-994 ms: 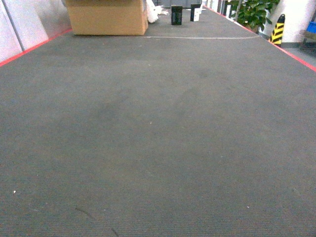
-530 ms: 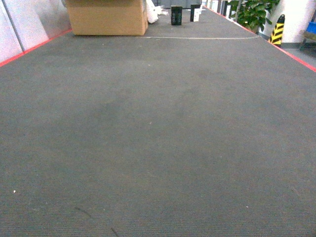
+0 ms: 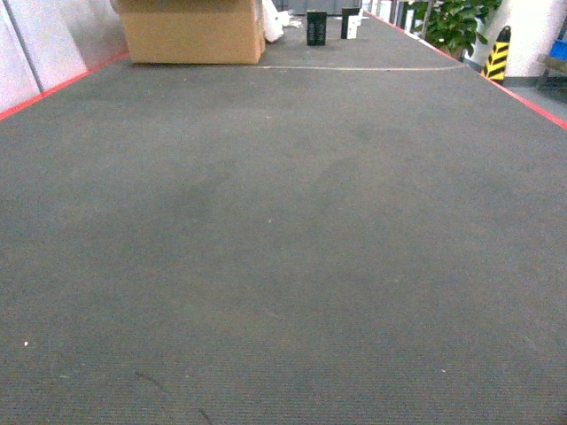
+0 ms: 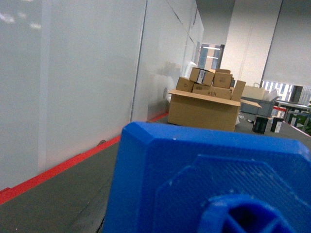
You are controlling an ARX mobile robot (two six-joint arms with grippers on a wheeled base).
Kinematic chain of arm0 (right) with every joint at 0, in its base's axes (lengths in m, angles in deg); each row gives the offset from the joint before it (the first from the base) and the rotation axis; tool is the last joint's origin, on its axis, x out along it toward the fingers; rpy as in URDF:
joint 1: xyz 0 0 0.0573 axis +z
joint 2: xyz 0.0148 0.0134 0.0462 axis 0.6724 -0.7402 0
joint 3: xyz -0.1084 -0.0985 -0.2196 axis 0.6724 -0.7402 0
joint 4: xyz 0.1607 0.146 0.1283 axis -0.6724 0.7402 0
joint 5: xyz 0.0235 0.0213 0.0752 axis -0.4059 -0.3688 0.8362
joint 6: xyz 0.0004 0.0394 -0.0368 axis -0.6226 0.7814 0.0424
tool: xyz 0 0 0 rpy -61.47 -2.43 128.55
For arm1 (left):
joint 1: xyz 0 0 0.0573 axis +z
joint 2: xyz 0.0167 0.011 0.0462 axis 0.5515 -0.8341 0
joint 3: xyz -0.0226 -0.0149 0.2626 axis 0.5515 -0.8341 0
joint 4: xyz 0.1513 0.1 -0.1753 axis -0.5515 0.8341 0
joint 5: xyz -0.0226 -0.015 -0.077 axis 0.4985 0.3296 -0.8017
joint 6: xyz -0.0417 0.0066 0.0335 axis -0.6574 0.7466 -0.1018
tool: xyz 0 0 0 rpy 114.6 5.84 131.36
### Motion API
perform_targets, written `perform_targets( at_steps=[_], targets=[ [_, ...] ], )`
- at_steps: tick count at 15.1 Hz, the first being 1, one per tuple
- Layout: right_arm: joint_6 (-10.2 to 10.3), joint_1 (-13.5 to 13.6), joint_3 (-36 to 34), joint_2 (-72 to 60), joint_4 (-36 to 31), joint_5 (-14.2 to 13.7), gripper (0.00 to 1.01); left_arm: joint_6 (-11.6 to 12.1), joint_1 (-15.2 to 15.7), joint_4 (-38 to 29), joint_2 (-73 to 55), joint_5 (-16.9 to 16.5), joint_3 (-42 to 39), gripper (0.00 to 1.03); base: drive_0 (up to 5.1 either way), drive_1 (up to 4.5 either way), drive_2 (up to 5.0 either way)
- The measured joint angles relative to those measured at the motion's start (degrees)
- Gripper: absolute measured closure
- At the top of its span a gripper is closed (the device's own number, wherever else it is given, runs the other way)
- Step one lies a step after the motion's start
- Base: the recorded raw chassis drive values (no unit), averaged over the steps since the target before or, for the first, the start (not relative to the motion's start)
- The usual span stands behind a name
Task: Sort blue parts and orange caps into right shelf containers
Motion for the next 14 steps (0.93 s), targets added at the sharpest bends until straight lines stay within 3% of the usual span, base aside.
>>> perform_targets(
  at_steps=[11,14],
  targets=[
    [-0.6,2.0,-0.4,-4.4,-5.4,-3.6,0.03,0.0,0.0,0.0,0.0,0.0,0.0,0.56,0.0,0.00,0.0],
    [-1.5,3.3,-0.4,-8.8,-10.3,-6.4,0.03,0.0,0.0,0.0,0.0,0.0,0.0,0.56,0.0,0.00,0.0]
  ],
)
